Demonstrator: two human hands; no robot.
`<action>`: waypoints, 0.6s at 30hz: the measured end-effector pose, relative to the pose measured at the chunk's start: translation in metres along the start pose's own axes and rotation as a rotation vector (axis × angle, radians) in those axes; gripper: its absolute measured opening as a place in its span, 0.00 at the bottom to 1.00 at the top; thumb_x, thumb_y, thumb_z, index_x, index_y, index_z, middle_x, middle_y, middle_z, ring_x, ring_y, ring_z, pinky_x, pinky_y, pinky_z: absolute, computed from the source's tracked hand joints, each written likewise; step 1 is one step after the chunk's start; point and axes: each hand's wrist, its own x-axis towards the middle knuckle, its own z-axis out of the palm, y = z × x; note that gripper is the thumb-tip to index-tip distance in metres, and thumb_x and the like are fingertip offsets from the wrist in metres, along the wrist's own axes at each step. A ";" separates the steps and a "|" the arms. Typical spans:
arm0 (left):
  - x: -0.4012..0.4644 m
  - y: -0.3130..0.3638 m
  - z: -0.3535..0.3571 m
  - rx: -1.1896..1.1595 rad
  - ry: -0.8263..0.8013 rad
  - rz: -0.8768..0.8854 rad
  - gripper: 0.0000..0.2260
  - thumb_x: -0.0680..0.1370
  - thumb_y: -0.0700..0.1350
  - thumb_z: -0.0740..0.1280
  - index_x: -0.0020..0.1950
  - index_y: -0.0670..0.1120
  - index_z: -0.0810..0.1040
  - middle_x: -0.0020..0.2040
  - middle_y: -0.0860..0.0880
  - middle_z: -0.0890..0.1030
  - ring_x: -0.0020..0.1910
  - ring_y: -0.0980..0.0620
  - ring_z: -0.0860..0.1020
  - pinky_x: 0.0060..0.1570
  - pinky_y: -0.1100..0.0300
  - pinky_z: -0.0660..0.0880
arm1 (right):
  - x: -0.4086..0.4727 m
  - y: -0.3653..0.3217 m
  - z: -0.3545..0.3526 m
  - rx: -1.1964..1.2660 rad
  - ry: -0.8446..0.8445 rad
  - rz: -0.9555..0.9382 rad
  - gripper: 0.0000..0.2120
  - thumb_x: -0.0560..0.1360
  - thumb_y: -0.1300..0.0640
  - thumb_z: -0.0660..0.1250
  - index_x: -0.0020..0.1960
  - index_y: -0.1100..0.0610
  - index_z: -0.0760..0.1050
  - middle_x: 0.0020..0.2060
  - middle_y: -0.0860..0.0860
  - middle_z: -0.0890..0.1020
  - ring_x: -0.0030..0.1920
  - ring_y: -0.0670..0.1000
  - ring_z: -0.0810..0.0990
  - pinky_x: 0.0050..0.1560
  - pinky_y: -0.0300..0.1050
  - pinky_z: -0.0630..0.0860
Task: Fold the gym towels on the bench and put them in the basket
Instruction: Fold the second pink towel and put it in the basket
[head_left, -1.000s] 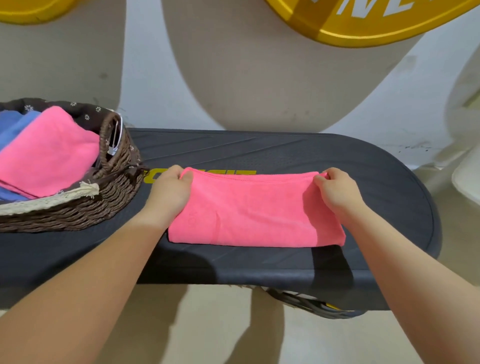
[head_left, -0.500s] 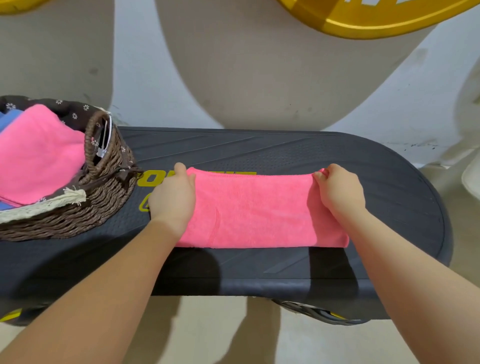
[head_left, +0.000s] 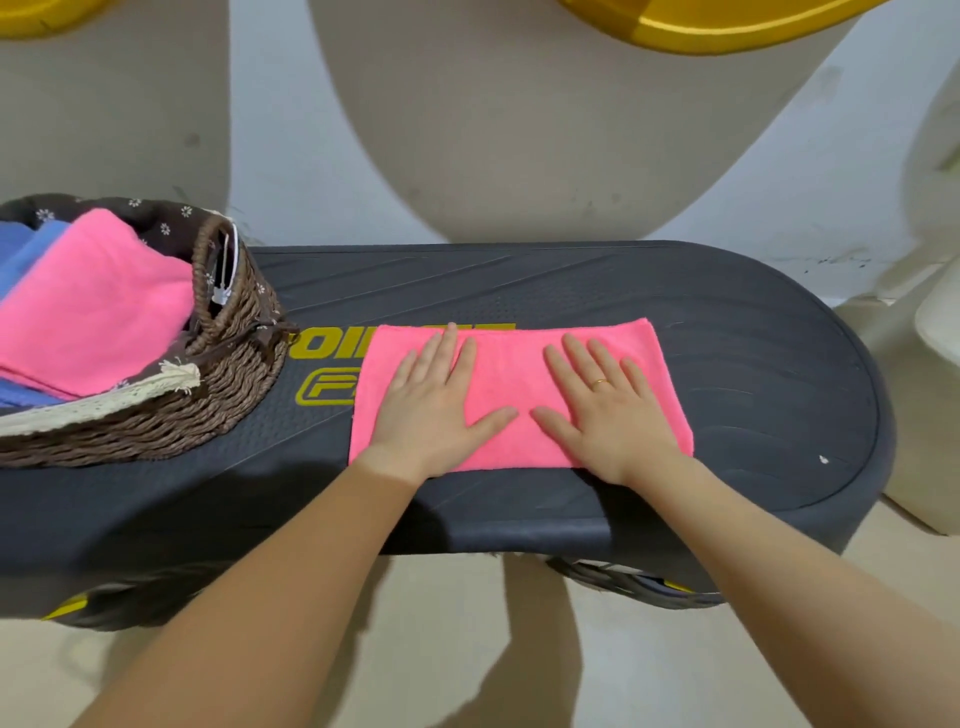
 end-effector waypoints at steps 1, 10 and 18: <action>-0.001 0.002 -0.003 0.003 -0.017 -0.005 0.42 0.71 0.72 0.48 0.77 0.47 0.43 0.77 0.45 0.39 0.76 0.49 0.41 0.73 0.54 0.38 | -0.003 0.011 -0.004 -0.016 -0.020 0.055 0.37 0.71 0.33 0.37 0.76 0.48 0.39 0.77 0.48 0.42 0.77 0.51 0.41 0.75 0.52 0.40; -0.005 0.014 -0.014 0.028 -0.063 -0.077 0.48 0.68 0.74 0.54 0.77 0.47 0.42 0.76 0.45 0.34 0.76 0.48 0.37 0.72 0.51 0.36 | -0.031 0.034 -0.022 -0.022 0.078 0.367 0.28 0.80 0.44 0.52 0.72 0.61 0.57 0.73 0.57 0.61 0.73 0.57 0.60 0.68 0.53 0.62; 0.009 0.075 -0.018 -0.010 -0.004 0.235 0.30 0.79 0.62 0.51 0.77 0.51 0.49 0.77 0.49 0.39 0.76 0.51 0.40 0.72 0.55 0.37 | -0.019 0.033 -0.036 0.685 0.133 0.642 0.22 0.72 0.53 0.70 0.58 0.65 0.69 0.48 0.58 0.74 0.49 0.59 0.76 0.38 0.45 0.71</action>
